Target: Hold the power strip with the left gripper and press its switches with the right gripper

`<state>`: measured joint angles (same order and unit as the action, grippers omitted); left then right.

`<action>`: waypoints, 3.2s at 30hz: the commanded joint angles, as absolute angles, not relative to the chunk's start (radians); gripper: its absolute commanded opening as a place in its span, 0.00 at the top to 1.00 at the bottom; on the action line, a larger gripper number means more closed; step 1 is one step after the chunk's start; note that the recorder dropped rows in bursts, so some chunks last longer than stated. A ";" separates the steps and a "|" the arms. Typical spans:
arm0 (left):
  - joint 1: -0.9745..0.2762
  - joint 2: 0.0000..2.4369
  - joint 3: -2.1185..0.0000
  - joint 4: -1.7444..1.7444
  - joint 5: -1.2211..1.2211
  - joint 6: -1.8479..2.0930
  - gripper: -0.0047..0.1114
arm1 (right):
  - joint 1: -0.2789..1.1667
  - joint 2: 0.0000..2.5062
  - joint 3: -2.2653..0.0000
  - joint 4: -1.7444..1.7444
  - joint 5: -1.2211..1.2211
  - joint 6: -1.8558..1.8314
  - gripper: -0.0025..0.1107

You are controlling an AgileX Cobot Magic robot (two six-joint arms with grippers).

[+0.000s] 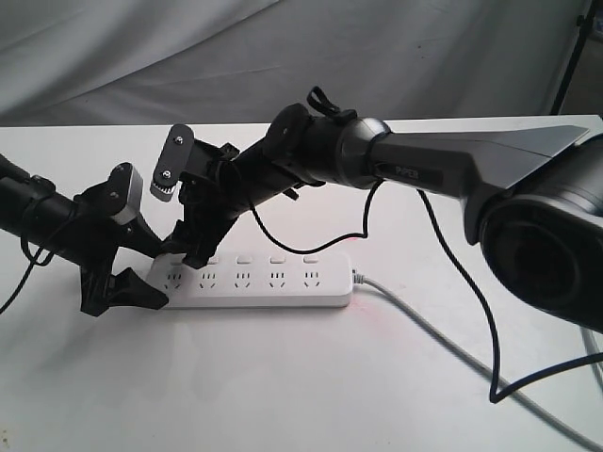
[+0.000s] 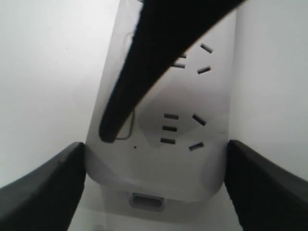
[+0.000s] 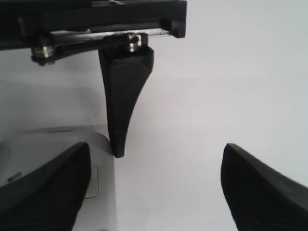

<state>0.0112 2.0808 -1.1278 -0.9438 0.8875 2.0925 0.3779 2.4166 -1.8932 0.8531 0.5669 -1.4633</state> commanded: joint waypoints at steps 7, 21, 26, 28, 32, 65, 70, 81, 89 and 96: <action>0.005 2.082 -1.134 -0.961 0.889 2.095 0.96 | 0.383 2.453 -1.898 0.848 0.561 -1.458 0.36; 0.005 2.082 -1.134 -0.961 0.889 2.095 0.96 | 0.385 2.462 -1.898 0.780 0.556 -1.458 0.36; 0.005 2.082 -1.134 -0.961 0.889 2.095 0.96 | 0.389 2.462 -1.898 0.748 0.559 -1.458 0.36; 0.005 2.082 -1.134 -0.961 0.889 2.095 0.96 | 0.389 2.470 -1.898 0.737 0.565 -1.456 0.36; 0.005 2.082 -1.134 -0.961 0.889 2.095 0.96 | 0.389 2.484 -1.898 0.717 0.565 -1.455 0.36; 0.005 2.082 -1.134 -0.961 0.889 2.095 0.96 | 0.398 2.349 -1.898 0.718 0.663 -1.397 0.36; 0.005 2.082 -1.134 -0.961 0.889 2.095 0.96 | 0.397 2.343 -1.898 0.642 0.666 -1.351 0.36; 0.007 2.082 -1.134 -0.961 0.889 2.095 0.96 | 0.347 2.343 -1.898 0.544 0.738 -1.274 0.36; 0.007 2.082 -1.134 -0.961 0.889 2.095 0.96 | 0.339 2.343 -1.898 0.582 0.723 -1.294 0.36; 0.007 2.082 -1.134 -0.961 0.889 2.095 0.96 | 0.339 2.368 -1.898 0.612 0.707 -1.301 0.36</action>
<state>0.0112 2.0808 -1.1278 -0.9438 0.8875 2.0925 0.3379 2.3584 -1.9026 0.5944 0.7171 -1.2883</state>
